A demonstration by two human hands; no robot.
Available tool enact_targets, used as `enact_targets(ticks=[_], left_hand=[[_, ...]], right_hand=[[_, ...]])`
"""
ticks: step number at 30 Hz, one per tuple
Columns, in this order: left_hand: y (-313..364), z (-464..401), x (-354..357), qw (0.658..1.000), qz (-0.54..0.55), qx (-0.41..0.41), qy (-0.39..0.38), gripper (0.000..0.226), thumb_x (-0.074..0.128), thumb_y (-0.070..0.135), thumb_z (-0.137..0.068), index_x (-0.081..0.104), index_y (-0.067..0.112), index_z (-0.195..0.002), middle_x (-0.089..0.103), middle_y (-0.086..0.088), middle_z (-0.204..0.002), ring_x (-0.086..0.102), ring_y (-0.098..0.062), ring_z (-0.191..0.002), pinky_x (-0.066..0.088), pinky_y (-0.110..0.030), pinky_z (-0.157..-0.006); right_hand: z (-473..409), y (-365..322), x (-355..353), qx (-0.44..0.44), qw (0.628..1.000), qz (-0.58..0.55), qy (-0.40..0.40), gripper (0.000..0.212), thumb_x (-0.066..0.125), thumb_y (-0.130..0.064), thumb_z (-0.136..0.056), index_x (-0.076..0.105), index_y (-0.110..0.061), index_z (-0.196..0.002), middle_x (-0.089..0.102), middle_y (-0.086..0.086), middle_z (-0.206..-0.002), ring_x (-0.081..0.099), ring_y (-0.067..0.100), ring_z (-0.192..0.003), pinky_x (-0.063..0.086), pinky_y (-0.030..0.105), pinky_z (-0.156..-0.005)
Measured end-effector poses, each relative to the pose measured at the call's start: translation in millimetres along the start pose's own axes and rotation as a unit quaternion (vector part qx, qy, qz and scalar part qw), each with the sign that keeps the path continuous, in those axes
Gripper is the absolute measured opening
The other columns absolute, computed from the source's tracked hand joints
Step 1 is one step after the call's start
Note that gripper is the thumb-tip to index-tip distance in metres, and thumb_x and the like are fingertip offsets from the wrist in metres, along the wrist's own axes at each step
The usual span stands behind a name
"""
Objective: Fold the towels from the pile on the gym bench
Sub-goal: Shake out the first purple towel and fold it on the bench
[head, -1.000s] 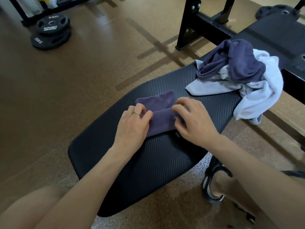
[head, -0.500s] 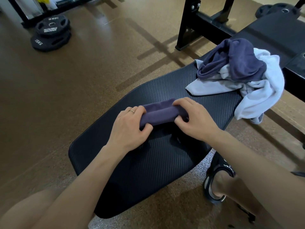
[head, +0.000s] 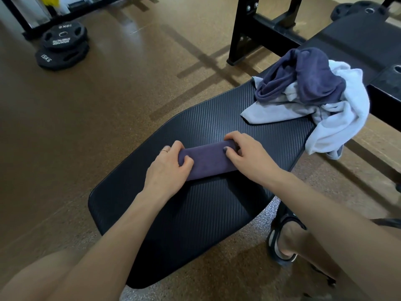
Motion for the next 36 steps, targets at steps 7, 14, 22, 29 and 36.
enact_targets(ticks=[7, 14, 22, 29, 36], left_hand=[[9, 21, 12, 0.994, -0.089, 0.065, -0.02, 0.014, 0.05, 0.028, -0.09, 0.052, 0.015, -0.091, 0.049, -0.001, -0.091, 0.053, -0.023, -0.081, 0.048, -0.041, -0.068], [47, 86, 38, 0.929, -0.234, 0.282, -0.044, 0.059, 0.033, 0.048, -0.093, 0.048, 0.016, -0.141, 0.061, -0.004, -0.119, 0.061, -0.026, -0.103, 0.052, -0.04, -0.083], [47, 126, 55, 0.895, -0.306, 0.323, -0.038, 0.071, 0.051, 0.063, -0.088, 0.042, 0.02, -0.143, 0.057, -0.005, -0.132, 0.059, -0.024, -0.114, 0.052, -0.036, -0.091], [44, 143, 60, 0.876, -0.345, 0.329, -0.065, 0.08, 0.07, 0.056, -0.081, 0.038, 0.022, -0.147, 0.055, -0.003, -0.134, 0.06, -0.021, -0.111, 0.056, -0.031, -0.087], [92, 153, 48, 0.923, -0.179, 0.232, -0.251, 0.033, 0.063, 0.044, -0.089, 0.055, 0.027, -0.117, 0.066, 0.01, -0.098, 0.065, -0.01, -0.086, 0.054, -0.033, -0.082]], right_hand=[[32, 1, 5, 0.008, 1.0, 0.022, -0.007, 0.02, 0.056, -0.027, -0.098, 0.057, -0.024, -0.117, 0.046, -0.013, -0.089, 0.046, 0.004, -0.078, 0.034, 0.028, -0.078], [99, 7, 6, 0.068, 0.998, 0.013, 0.0, 0.019, 0.058, -0.024, -0.097, 0.058, -0.021, -0.116, 0.051, -0.003, -0.096, 0.048, 0.014, -0.089, 0.031, 0.028, -0.075], [163, 1, 10, 0.134, 0.987, 0.013, 0.088, 0.042, 0.053, -0.033, -0.101, 0.045, -0.022, -0.14, 0.048, 0.005, -0.126, 0.054, 0.021, -0.107, 0.046, 0.031, -0.088], [210, -33, 48, -0.15, 0.909, 0.387, -0.033, 0.087, 0.074, -0.029, -0.078, 0.036, -0.006, -0.153, 0.037, 0.015, -0.158, 0.03, 0.033, -0.148, 0.022, 0.053, -0.123], [215, -45, 13, -0.189, 0.924, 0.329, 0.057, 0.035, 0.075, -0.015, -0.082, 0.063, -0.009, -0.114, 0.07, 0.009, -0.109, 0.068, 0.029, -0.1, 0.048, 0.042, -0.095]])
Point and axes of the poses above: each hand's wrist, its own z-axis away from the middle knuckle, its own x-axis out of the palm, y = z × x, the point moved 6 cm from there along -z, towards the middle knuckle
